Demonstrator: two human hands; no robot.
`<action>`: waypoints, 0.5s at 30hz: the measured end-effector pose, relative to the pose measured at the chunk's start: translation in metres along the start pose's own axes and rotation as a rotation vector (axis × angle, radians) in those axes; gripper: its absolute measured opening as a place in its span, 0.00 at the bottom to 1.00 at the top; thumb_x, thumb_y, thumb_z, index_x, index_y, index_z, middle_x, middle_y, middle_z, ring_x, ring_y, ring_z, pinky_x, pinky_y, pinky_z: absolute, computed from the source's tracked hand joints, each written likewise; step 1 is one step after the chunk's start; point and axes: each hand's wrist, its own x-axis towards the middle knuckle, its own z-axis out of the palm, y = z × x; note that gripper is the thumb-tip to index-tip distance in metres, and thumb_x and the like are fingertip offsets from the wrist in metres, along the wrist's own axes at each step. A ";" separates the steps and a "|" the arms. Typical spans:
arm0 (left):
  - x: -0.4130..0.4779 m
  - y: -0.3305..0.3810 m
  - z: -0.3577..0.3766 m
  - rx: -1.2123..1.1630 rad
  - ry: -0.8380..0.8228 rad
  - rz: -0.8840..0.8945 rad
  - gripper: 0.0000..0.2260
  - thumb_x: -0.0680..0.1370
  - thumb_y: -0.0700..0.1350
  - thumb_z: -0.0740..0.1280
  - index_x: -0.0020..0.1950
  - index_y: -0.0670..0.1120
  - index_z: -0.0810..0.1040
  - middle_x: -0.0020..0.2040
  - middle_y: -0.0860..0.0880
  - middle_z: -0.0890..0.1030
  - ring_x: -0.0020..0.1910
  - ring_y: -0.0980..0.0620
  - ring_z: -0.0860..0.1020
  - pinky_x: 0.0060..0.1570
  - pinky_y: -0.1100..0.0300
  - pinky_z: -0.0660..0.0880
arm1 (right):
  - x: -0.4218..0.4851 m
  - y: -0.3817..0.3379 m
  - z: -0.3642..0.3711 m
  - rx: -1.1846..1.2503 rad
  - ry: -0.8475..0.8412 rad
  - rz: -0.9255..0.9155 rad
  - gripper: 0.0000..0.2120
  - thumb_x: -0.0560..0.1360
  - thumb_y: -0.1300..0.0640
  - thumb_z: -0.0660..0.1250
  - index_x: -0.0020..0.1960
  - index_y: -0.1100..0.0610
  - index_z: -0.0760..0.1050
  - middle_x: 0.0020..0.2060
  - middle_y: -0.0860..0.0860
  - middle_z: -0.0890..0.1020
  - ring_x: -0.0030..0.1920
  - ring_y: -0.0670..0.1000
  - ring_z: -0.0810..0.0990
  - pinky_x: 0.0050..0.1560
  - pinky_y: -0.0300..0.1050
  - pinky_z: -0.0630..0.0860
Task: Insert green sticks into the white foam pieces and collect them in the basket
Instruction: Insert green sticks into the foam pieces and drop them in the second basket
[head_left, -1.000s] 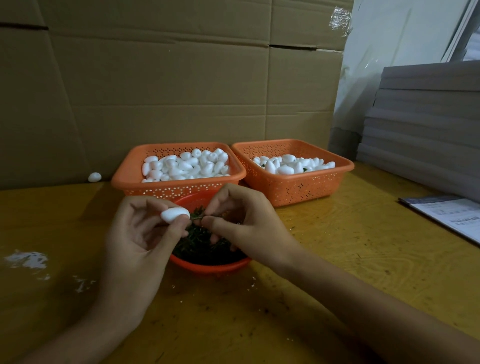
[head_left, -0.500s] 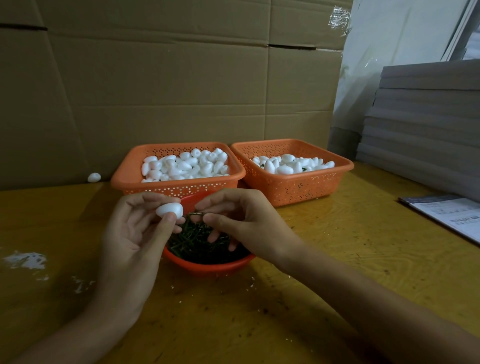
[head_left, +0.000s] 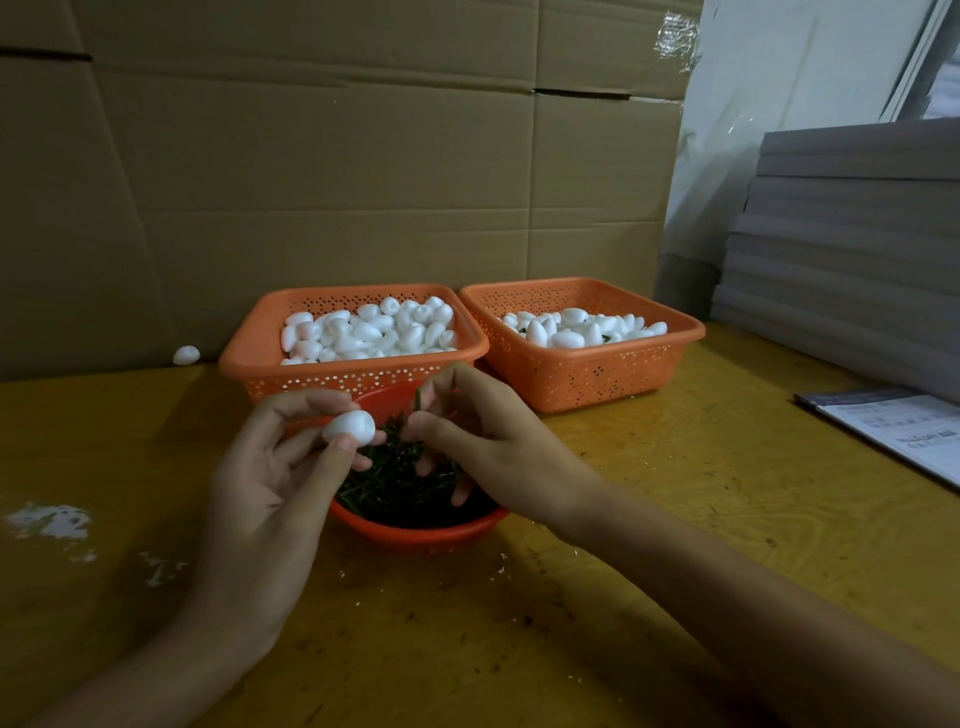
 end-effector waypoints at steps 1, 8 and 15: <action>0.000 0.000 0.000 0.007 -0.005 -0.002 0.10 0.79 0.43 0.69 0.59 0.54 0.80 0.56 0.52 0.85 0.51 0.51 0.85 0.51 0.60 0.83 | 0.000 0.000 -0.001 -0.011 0.010 -0.008 0.04 0.83 0.59 0.68 0.54 0.58 0.73 0.45 0.53 0.80 0.41 0.51 0.81 0.33 0.46 0.80; -0.001 0.000 0.001 -0.019 -0.011 -0.026 0.10 0.78 0.43 0.70 0.58 0.54 0.80 0.57 0.52 0.84 0.50 0.50 0.85 0.49 0.64 0.81 | 0.000 -0.004 -0.007 0.164 -0.063 0.014 0.04 0.81 0.64 0.69 0.55 0.60 0.74 0.48 0.55 0.88 0.41 0.52 0.85 0.34 0.43 0.81; -0.002 0.003 0.004 -0.017 -0.026 0.038 0.12 0.78 0.39 0.70 0.57 0.54 0.78 0.56 0.53 0.83 0.53 0.52 0.84 0.49 0.62 0.82 | 0.000 0.002 -0.004 0.111 0.042 -0.092 0.05 0.78 0.64 0.74 0.53 0.62 0.82 0.45 0.57 0.86 0.38 0.51 0.85 0.30 0.43 0.81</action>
